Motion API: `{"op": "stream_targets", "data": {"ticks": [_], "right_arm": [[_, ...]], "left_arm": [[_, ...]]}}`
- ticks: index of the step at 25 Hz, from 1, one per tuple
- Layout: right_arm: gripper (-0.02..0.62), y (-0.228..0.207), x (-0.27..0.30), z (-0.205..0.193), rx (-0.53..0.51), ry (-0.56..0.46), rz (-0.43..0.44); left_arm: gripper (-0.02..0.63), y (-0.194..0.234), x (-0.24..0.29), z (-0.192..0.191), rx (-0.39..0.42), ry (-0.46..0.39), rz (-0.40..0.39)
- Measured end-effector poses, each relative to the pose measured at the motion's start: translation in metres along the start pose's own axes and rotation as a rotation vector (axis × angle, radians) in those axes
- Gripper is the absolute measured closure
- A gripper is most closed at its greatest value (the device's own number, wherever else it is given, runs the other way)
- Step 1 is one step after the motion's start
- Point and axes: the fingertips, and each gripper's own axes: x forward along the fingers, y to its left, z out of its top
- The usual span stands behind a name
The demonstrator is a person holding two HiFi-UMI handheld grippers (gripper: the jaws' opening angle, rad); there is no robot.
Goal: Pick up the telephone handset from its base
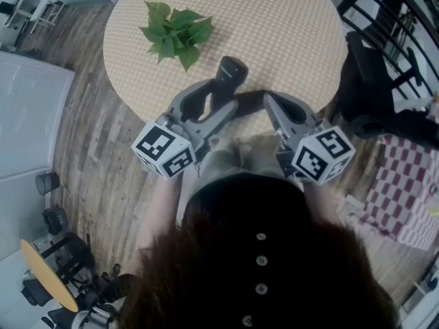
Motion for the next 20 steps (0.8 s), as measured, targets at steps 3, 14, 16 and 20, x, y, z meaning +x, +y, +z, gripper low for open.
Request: {"op": "stream_targets", "data": {"ticks": [3,14,16,20], "right_arm": [[0.588,-0.004,0.001,0.002,0.007,-0.006,-0.015],[0.586,-0.002,0.003,0.006,0.030,-0.036,0.000],[0.586,0.000,0.003,0.006,0.027,-0.037,0.001],[0.586,0.002,0.004,0.005,0.022,-0.028,0.011]], "left_arm": [[0.353,0.001,0.005,-0.001,0.002,0.007,-0.014],[0.353,0.001,0.003,-0.005,-0.014,0.013,-0.020],[0.353,0.001,0.002,-0.005,-0.014,0.012,-0.018],[0.353,0.000,-0.001,-0.006,-0.015,0.012,-0.017]]}}
